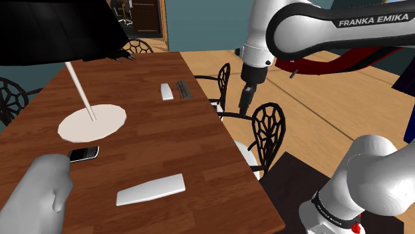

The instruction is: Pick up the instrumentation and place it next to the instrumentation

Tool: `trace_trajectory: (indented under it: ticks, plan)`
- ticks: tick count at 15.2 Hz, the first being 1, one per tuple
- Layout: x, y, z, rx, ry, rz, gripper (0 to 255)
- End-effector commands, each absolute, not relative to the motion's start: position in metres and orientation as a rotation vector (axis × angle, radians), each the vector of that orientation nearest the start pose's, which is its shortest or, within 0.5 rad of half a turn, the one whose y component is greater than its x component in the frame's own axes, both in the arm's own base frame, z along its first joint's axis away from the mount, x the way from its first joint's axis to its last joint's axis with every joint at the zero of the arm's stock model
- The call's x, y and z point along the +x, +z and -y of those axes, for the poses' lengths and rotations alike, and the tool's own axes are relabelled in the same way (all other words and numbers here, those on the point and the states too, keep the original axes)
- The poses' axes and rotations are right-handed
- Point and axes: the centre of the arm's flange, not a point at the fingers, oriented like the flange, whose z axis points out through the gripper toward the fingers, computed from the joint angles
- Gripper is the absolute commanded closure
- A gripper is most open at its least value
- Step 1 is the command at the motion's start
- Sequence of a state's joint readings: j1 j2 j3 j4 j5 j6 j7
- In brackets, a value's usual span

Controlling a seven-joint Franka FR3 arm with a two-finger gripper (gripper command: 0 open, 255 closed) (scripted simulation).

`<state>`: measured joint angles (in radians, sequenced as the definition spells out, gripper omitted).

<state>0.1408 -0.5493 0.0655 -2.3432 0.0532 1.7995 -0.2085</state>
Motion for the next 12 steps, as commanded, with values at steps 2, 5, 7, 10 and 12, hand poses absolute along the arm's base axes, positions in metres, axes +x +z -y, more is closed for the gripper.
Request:
trace_trajectory:
  ticks: [2,5,7,10,12]
  plan:
    - [0.395,0.517,-0.120,-3.042,-0.008,0.719,0]
    - [0.411,0.501,-0.153,-3.018,-0.007,0.825,0]
    - [0.421,0.491,-0.175,-3.000,-0.006,0.896,0]
    - [0.433,0.475,-0.210,-2.969,-0.005,1.001,0]
    - [0.440,0.464,-0.233,-2.947,-0.004,1.070,0]
